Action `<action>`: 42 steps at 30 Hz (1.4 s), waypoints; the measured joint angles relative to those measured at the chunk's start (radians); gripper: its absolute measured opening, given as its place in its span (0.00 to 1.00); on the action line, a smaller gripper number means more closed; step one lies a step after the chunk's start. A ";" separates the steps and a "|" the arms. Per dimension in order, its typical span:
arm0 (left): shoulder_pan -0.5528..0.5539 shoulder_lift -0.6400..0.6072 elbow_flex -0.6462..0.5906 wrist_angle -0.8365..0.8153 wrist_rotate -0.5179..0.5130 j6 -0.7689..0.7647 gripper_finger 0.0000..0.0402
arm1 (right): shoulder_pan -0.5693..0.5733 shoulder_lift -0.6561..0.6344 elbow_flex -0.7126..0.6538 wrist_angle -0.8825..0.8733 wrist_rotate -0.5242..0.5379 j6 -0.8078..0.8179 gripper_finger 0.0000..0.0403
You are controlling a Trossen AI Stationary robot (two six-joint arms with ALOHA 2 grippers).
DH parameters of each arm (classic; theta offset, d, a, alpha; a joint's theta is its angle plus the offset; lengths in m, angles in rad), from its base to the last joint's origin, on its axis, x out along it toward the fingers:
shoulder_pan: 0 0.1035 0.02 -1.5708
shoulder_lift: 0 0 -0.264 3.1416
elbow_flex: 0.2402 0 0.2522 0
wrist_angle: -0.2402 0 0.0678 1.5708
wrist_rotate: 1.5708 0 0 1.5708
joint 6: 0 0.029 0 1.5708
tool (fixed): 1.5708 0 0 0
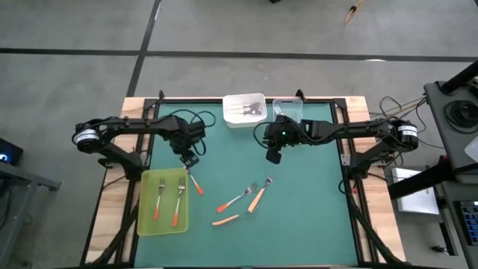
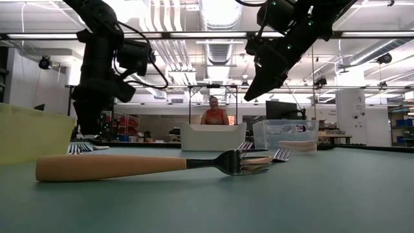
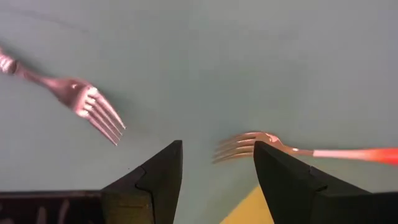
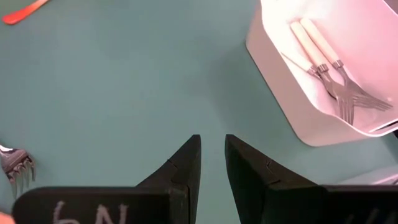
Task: Sort silverware by color (type)
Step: Put the orange fork into the yellow bin
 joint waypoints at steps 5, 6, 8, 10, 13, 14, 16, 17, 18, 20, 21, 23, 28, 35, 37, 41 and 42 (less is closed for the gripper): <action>-0.004 0.000 -0.004 0.008 -0.001 0.129 0.45 | 0.000 0.000 0.000 0.000 0.000 0.000 0.16; -0.004 0.000 -0.005 0.008 0.002 0.153 0.45 | 0.000 0.000 0.000 0.000 0.000 0.000 0.16; -0.004 0.000 -0.005 0.013 0.005 0.189 0.45 | 0.000 0.000 0.000 -0.001 0.000 0.001 0.16; -0.004 0.000 -0.005 0.016 0.020 0.205 0.45 | 0.000 0.000 0.000 -0.001 0.000 0.001 0.16; -0.004 0.000 -0.005 0.022 0.034 0.207 0.45 | 0.000 0.000 0.000 -0.001 0.000 0.000 0.16; -0.004 0.000 -0.005 0.022 0.038 0.207 0.45 | 0.000 0.000 0.000 -0.001 0.001 0.000 0.16; -0.004 0.000 -0.008 0.022 0.040 0.206 0.45 | 0.000 0.000 0.000 -0.001 0.005 0.000 0.16; -0.004 0.000 -0.010 0.023 0.040 0.210 0.45 | 0.000 0.000 0.000 -0.001 0.008 0.000 0.16; -0.004 0.000 -0.012 0.023 0.040 0.217 0.45 | 0.000 0.000 0.000 -0.001 0.008 0.000 0.16; -0.004 0.000 -0.015 0.026 0.040 0.231 0.45 | 0.000 0.000 0.000 -0.001 0.008 0.000 0.16; -0.004 0.000 -0.017 0.030 0.040 0.238 0.45 | 0.000 0.000 0.000 -0.001 0.008 0.000 0.16; -0.004 0.000 -0.024 0.042 0.040 0.248 0.45 | 0.000 0.000 0.000 -0.001 0.008 0.001 0.16; -0.004 0.000 -0.071 0.079 0.039 0.275 0.45 | 0.000 0.000 0.000 -0.001 0.008 0.001 0.16; -0.004 0.000 -0.112 0.115 0.039 0.253 0.42 | 0.000 0.000 0.000 0.000 0.008 0.001 0.16; -0.004 0.000 -0.113 0.138 0.039 0.251 0.41 | 0.000 0.000 0.000 0.001 0.009 0.001 0.16; -0.004 0.000 -0.113 0.143 0.039 0.249 0.40 | 0.000 0.000 0.000 0.001 0.009 0.001 0.16; -0.004 0.000 -0.116 0.142 0.039 0.248 0.39 | 0.000 0.000 0.000 0.001 0.009 0.001 0.16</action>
